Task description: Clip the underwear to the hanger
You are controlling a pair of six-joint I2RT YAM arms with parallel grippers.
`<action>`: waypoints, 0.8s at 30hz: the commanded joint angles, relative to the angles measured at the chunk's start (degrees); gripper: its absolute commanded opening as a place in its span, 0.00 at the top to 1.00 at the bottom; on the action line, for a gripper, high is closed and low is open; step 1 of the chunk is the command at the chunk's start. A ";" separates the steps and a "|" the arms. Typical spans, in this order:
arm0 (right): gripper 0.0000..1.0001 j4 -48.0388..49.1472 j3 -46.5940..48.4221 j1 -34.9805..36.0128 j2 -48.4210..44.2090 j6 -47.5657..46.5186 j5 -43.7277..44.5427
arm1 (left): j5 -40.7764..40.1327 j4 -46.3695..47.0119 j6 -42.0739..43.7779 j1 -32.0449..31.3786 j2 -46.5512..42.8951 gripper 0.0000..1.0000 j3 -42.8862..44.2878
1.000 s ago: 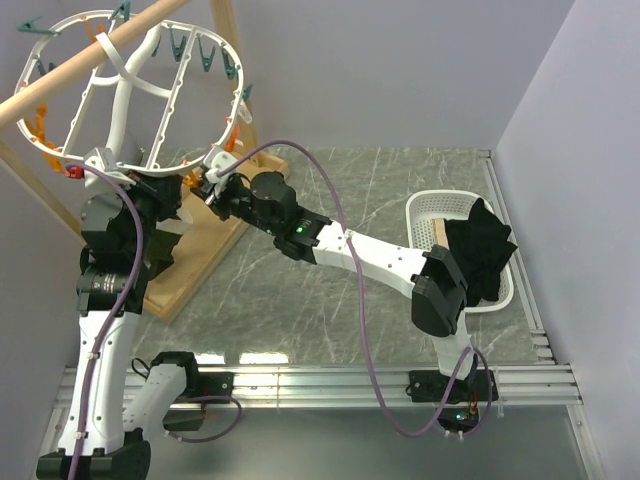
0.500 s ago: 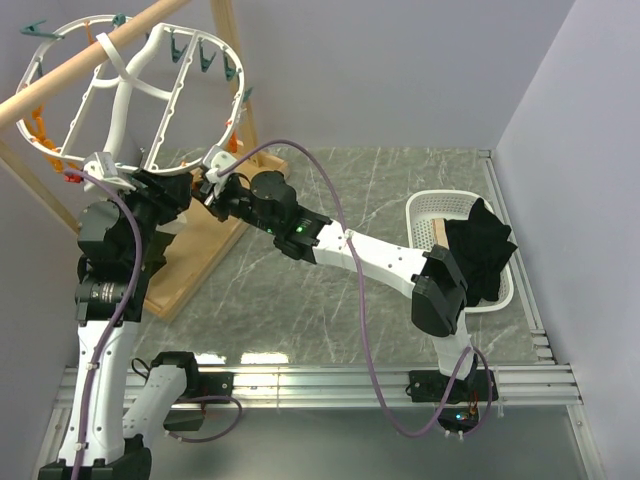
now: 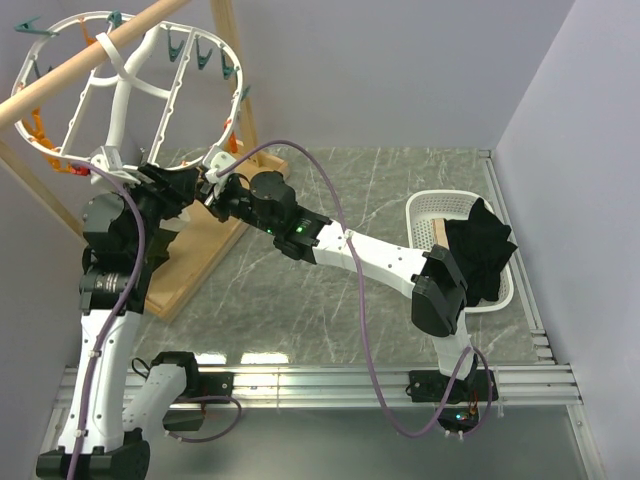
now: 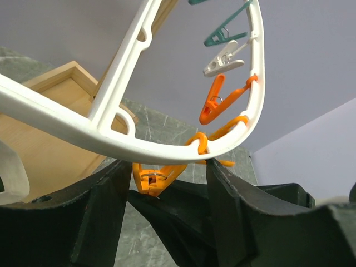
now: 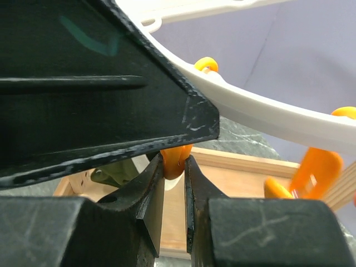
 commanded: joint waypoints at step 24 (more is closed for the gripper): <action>1.00 2.37 0.78 0.93 -1.96 -0.29 -1.07 | -4.29 5.54 0.48 -0.08 -0.07 0.43 1.78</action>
